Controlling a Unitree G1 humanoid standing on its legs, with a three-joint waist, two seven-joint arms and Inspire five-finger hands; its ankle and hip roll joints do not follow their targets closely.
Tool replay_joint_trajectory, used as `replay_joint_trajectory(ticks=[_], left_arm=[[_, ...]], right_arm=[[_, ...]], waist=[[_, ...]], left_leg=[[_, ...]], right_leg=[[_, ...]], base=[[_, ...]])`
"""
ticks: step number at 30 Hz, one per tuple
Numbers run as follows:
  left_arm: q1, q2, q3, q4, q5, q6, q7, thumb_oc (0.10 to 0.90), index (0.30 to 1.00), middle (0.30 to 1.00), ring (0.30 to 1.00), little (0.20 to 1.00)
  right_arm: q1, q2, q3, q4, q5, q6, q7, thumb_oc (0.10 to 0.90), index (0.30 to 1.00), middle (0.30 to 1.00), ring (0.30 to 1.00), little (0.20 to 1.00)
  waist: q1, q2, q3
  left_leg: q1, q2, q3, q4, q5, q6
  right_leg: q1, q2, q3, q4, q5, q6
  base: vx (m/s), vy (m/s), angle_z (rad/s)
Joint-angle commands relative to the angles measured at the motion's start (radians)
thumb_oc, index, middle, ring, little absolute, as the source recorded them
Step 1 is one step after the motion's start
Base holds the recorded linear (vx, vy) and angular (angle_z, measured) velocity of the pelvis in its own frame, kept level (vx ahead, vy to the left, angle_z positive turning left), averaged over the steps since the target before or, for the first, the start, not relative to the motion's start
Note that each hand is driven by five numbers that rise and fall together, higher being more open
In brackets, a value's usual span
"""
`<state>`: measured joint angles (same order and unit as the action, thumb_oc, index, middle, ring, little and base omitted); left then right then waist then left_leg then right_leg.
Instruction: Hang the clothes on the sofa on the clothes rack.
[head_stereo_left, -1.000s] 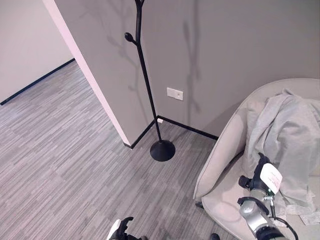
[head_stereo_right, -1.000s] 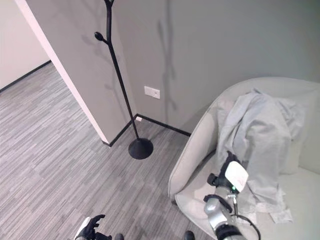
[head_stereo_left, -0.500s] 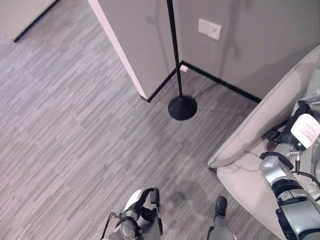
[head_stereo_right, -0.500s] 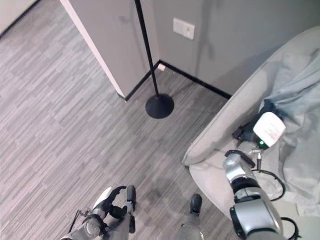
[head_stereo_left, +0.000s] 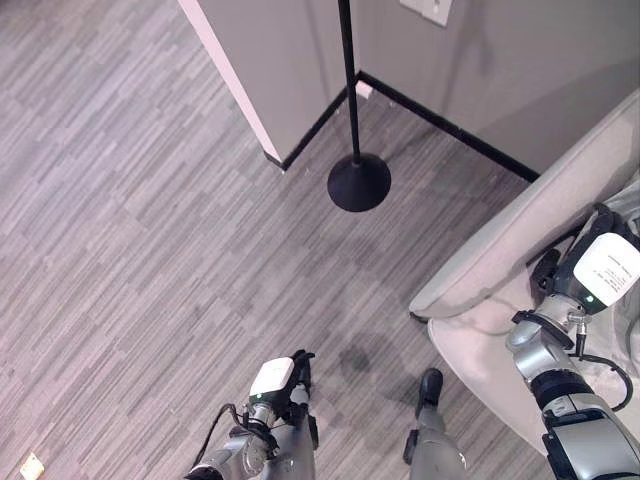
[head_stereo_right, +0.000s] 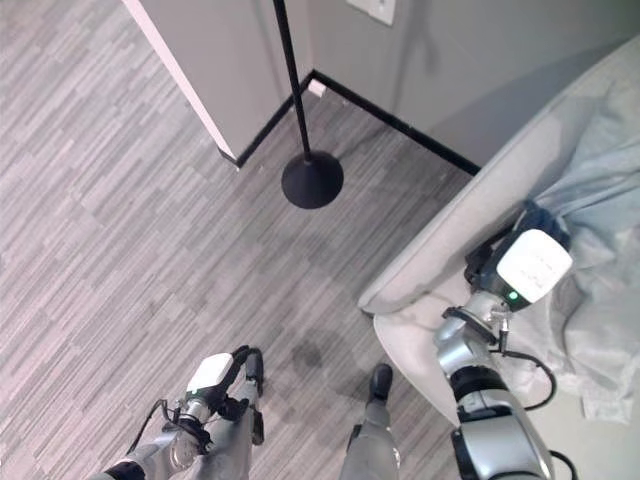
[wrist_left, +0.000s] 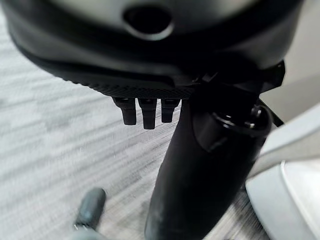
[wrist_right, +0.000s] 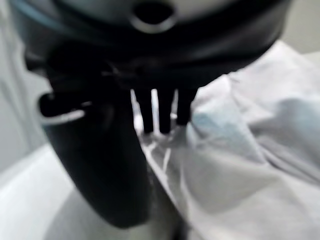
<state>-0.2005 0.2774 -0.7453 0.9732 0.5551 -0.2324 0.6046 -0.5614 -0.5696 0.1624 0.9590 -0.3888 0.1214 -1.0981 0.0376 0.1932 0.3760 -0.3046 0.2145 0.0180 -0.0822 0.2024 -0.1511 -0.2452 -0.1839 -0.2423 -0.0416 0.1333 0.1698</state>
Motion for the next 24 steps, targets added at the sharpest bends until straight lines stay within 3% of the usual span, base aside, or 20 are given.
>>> replay_joint_trajectory(ticks=[1, 13, 17, 23, 24], left_arm=[[-0.022, -0.001, -0.044, 0.004, 0.067, 0.011, 0.150, 0.800, 0.900, 0.900, 0.900, 0.900], [-0.046, -0.015, 0.004, 0.013, 0.020, 0.040, 0.241, 0.800, 0.900, 0.900, 0.900, 0.900], [-0.031, -0.020, 0.041, 0.038, -0.005, 0.049, 0.234, 0.800, 0.900, 0.900, 0.900, 0.900], [0.010, -0.017, 0.094, 0.035, -0.018, 0.048, 0.196, 0.800, 0.900, 0.900, 0.900, 0.900], [0.019, -0.015, 0.105, 0.028, -0.014, 0.045, 0.182, 0.800, 0.900, 0.900, 0.900, 0.900]], right_arm=[[-0.044, -0.064, -0.001, 0.024, 0.000, 0.019, -0.106, 0.400, 0.300, 0.300, 0.300, 0.300], [-0.033, -0.047, -0.026, 0.033, 0.103, -0.009, -0.127, 0.400, 0.300, 0.300, 0.300, 0.300], [0.054, 0.030, -0.040, -0.090, 0.105, -0.047, -0.110, 0.400, 0.300, 0.300, 0.300, 0.300], [0.225, 0.092, -0.084, -0.419, -0.009, -0.066, -0.085, 0.400, 0.300, 0.300, 0.300, 0.300], [0.268, 0.088, -0.107, -0.529, -0.058, -0.068, -0.086, 0.800, 0.900, 0.900, 0.900, 0.900]], waist=[[0.015, 0.014, -0.049], [-0.004, 0.015, -0.038], [-0.018, -0.006, -0.044], [-0.044, -0.042, -0.063], [-0.050, -0.052, -0.066]], left_leg=[[-0.016, 0.001, -0.007, -0.005, -0.040, 0.006], [-0.010, -0.031, -0.003, -0.005, -0.053, 0.017], [0.010, -0.030, 0.003, -0.005, -0.063, 0.022], [0.041, -0.022, 0.018, -0.005, -0.076, 0.025], [0.050, -0.019, 0.023, -0.005, -0.080, 0.025]], right_leg=[[-0.131, 0.008, 0.001, 0.262, -0.203, -0.039], [-0.123, -0.017, 0.011, 0.247, -0.179, -0.031], [-0.096, -0.017, 0.010, 0.232, -0.174, -0.026], [-0.063, -0.010, 0.018, 0.207, -0.163, -0.025], [-0.055, -0.006, 0.026, 0.197, -0.159, -0.024]], base=[[0.00, 0.035, 0.04], [-0.01, 0.025, 0.02], [0.00, 0.000, 0.00], [0.00, 0.000, 0.00], [-0.01, 0.000, -0.05]])
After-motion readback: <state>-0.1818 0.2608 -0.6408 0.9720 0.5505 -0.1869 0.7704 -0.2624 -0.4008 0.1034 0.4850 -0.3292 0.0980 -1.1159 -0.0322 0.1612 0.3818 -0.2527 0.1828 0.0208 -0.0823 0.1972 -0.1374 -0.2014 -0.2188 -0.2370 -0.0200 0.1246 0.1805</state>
